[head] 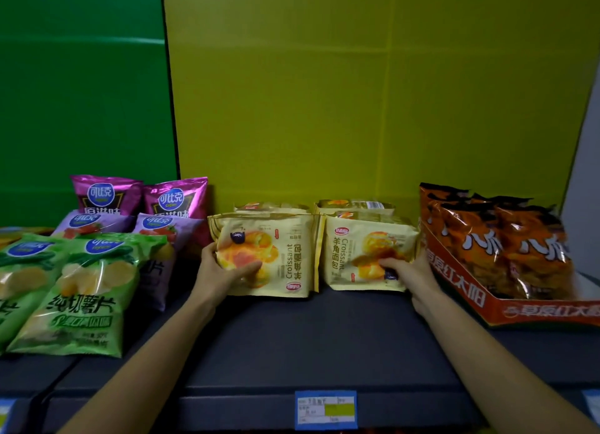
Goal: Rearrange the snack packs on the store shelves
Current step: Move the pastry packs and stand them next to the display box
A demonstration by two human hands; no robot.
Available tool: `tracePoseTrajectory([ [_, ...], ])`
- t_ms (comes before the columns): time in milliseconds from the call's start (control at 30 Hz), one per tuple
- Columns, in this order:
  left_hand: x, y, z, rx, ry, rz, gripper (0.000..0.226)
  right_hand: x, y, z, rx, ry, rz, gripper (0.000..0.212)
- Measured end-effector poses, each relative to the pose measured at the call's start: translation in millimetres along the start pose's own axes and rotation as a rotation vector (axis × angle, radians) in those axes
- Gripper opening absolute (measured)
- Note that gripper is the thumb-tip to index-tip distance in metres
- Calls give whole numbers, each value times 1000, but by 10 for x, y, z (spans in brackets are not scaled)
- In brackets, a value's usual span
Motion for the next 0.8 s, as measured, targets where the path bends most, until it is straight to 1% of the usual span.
tracePoseTrajectory([
  [67, 6, -29, -54, -7, 11, -37, 86, 55, 49, -44, 10, -42, 6, 90],
  [100, 10, -33, -80, -1, 17, -49, 84, 78, 72, -63, 19, -49, 8, 87],
  [200, 44, -59, -157, 24, 27, -72, 77, 100, 126, -107, 39, -13, 8, 72],
  [267, 46, -83, -204, 42, 37, -107, 77, 115, 142, -122, 28, 4, 7, 73],
  [333, 34, -120, -249, 53, 39, -134, 86, 129, 157, -132, 13, 6, 25, 79],
  [400, 35, -170, -290, 51, 24, -139, 102, 154, 178, -144, 12, -5, 55, 87],
  [467, 43, -219, -322, 45, 11, -147, 109, 175, 190, -148, 8, -19, 82, 93],
  [533, 57, -198, -310, 64, 6, -183, 105, 188, 191, -151, -1, -29, 107, 93],
  [600, 73, -151, -278, 96, 12, -231, 95, 195, 179, -139, -12, -41, 127, 92],
  [700, 105, -116, -250, 139, 6, -274, 82, 194, 163, -136, -29, -50, 153, 96],
  [800, 89, -99, -216, 158, 8, -307, 79, 156, 133, -120, -48, -8, 186, 98],
])
Point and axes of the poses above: each hand's wrist, its own z-axis away from the middle knuckle, its own x-axis out of the palm, y = z × x, the point moved 7 cm from there along -z, towards the middle knuckle, and after that the axes turned 1 degree about x, right-handed, at the moved point
